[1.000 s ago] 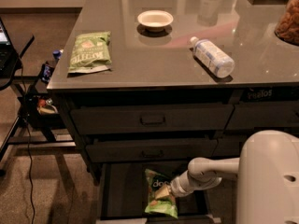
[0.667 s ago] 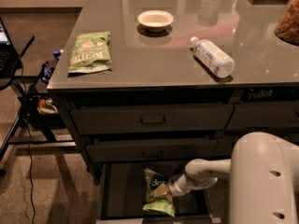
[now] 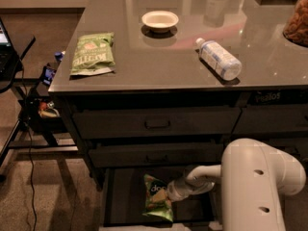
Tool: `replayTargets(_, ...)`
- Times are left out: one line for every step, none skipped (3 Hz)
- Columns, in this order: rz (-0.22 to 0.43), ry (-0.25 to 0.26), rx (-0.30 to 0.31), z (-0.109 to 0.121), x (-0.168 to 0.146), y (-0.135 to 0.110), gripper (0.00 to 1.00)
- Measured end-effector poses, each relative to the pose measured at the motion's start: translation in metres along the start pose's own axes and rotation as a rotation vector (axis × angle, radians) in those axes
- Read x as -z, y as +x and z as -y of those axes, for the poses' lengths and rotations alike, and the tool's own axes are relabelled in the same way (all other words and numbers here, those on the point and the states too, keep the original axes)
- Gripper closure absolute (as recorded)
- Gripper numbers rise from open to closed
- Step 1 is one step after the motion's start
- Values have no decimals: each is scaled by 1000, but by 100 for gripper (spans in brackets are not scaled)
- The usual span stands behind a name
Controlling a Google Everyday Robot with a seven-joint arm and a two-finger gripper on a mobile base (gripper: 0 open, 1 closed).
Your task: Place green rice chip bag into bottom drawer
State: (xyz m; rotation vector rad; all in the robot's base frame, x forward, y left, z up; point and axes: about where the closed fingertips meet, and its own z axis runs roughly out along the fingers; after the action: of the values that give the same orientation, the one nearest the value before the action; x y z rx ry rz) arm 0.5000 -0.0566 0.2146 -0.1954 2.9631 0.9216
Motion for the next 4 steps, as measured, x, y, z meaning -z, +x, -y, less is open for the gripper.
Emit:
replayTargets(-14, -14, 6, 1, -24, -7, 100)
replayTargets(-26, -26, 11, 1, -44, -10, 100)
replayTargets(-40, -25, 18, 0, -56, -10, 100)
replayTargets(-57, -19, 12, 0, -59, -11, 100)
